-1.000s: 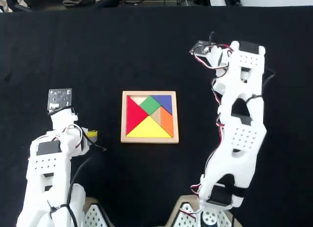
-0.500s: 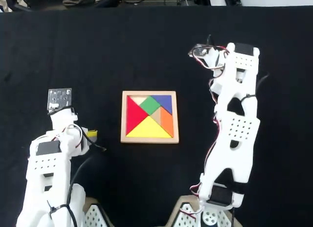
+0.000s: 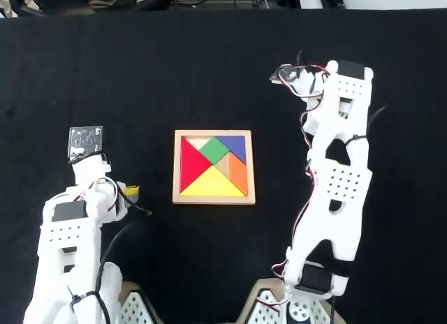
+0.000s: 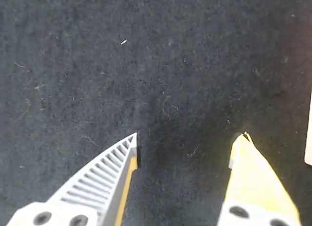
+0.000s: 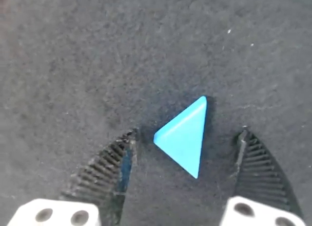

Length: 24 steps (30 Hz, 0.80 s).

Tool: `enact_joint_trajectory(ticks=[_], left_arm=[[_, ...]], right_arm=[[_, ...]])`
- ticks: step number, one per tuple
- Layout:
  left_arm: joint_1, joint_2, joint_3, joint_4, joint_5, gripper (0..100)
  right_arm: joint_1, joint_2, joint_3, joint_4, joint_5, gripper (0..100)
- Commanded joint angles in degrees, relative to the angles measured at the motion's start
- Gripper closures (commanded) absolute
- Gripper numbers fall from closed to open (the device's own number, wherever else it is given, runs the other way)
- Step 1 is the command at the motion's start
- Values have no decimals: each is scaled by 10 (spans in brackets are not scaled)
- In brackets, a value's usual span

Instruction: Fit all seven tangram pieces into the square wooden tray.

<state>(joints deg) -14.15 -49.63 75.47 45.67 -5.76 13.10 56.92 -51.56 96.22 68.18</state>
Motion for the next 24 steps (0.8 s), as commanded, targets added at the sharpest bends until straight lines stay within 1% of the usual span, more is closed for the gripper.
enact_joint_trajectory(ticks=[1,4,6,12,17,22,24], left_arm=[[7,-5,-5,-7,2,698],[7,-5,-5,-7,2,698],[7,-5,-5,-7,2,698],[7,-5,-5,-7,2,698],[7,-5,-5,-7,2,698],[7,-6,-4,-7,4,698],[7,-8,-4,-7,4,698]], right_arm=[[13,-5,-32,6,8,746],[11,-4,-32,6,8,824],[11,-4,-32,5,8,851],[14,-4,-27,-15,9,858],[11,-9,-33,-11,9,858],[-8,-40,-80,48,7,858],[-22,-63,-85,50,-8,858]])
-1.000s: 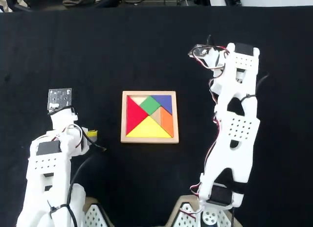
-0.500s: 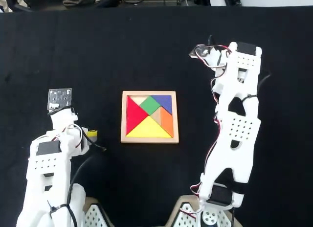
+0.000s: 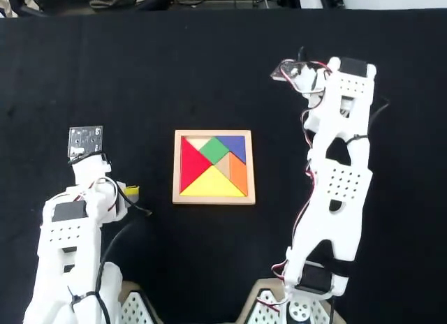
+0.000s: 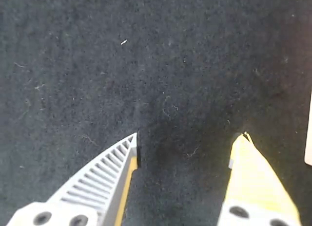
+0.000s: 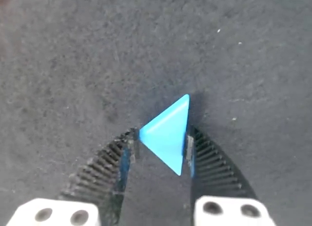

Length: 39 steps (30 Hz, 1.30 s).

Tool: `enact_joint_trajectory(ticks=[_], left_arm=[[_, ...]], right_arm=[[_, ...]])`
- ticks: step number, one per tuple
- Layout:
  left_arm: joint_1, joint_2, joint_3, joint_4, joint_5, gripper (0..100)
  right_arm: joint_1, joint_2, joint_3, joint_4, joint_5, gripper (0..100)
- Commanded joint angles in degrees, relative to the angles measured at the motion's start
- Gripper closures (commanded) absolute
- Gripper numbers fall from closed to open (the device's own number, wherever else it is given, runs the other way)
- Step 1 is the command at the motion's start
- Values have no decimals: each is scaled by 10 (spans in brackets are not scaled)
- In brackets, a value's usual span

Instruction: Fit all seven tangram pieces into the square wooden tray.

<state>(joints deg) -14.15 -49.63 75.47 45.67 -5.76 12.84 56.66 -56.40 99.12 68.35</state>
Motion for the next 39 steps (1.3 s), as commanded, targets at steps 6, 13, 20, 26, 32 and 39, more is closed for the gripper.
enact_joint_trajectory(ticks=[6,13,20,26,32,39], left_arm=[[7,-8,-4,-7,4,698],[7,-8,-4,-6,4,698],[7,-7,-3,-5,4,698],[8,-6,-3,-6,5,698],[8,-7,-3,-6,5,698],[8,-7,-3,-6,5,698]], right_arm=[[-109,-178,56,21,-33,858],[-265,-338,279,4,-37,858],[-376,-357,350,-63,-42,858],[-434,-309,330,-91,-69,858],[-440,-216,242,-88,-80,858],[-429,-139,128,-48,-80,858]])
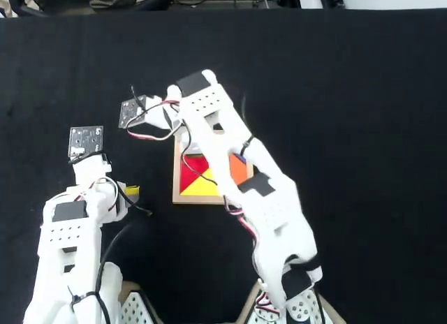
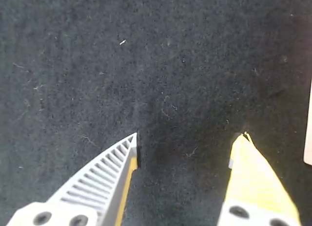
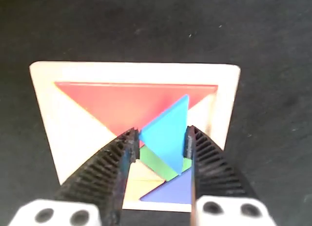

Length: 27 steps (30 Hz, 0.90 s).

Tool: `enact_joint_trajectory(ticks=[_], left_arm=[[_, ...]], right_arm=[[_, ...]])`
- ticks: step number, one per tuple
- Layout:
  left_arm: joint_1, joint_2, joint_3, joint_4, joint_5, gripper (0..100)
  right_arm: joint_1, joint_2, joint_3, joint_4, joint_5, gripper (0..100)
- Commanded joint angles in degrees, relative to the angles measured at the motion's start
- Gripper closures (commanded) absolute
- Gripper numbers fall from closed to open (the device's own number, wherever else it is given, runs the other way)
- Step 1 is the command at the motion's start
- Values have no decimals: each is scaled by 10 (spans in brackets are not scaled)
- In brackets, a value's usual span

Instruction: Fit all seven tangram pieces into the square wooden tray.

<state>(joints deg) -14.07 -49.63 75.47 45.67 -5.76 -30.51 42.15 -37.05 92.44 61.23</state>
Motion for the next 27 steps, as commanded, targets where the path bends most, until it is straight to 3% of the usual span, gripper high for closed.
enact_joint_trajectory(ticks=[1,12,27], left_arm=[[7,-7,-3,-6,5,698],[7,-7,-3,-6,5,698],[7,-8,-3,-6,5,698]], right_arm=[[7,15,-81,26,-9,858],[32,92,-178,69,-9,858],[40,95,-177,67,-9,853]])
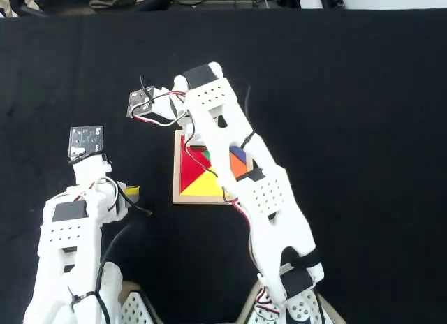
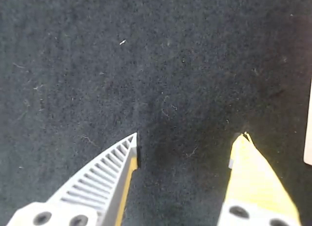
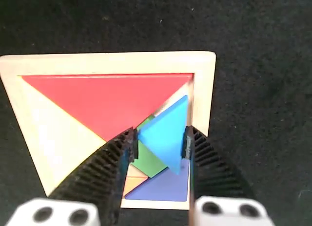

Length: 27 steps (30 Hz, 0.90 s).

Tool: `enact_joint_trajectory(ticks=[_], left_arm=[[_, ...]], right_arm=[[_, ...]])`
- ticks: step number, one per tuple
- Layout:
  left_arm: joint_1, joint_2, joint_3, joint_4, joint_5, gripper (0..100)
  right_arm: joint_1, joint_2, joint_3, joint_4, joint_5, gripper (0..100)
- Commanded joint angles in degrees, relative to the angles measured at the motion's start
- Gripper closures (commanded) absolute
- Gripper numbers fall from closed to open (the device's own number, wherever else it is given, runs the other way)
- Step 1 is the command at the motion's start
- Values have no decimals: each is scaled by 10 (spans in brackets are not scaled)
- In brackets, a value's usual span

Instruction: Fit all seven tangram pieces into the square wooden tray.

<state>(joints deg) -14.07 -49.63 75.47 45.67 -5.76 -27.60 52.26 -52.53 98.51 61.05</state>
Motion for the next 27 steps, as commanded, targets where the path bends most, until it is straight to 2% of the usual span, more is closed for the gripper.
enact_joint_trajectory(ticks=[1,3,9,11,18,24,27], left_arm=[[7,-8,-3,-6,5,698],[7,-8,-3,-6,5,698],[7,-8,-3,-6,5,698],[7,-8,-3,-6,5,698],[7,-8,-3,-5,5,698],[7,-8,-3,-5,5,698],[7,-8,-3,-7,5,698]], right_arm=[[11,-7,-22,7,-7,853],[11,-7,-22,7,-7,846],[2,-7,-18,8,-8,717],[-1,-7,-16,7,-8,714],[17,-13,-44,8,-8,789],[68,-15,-66,11,-8,992],[75,-14,-63,26,-9,982]])
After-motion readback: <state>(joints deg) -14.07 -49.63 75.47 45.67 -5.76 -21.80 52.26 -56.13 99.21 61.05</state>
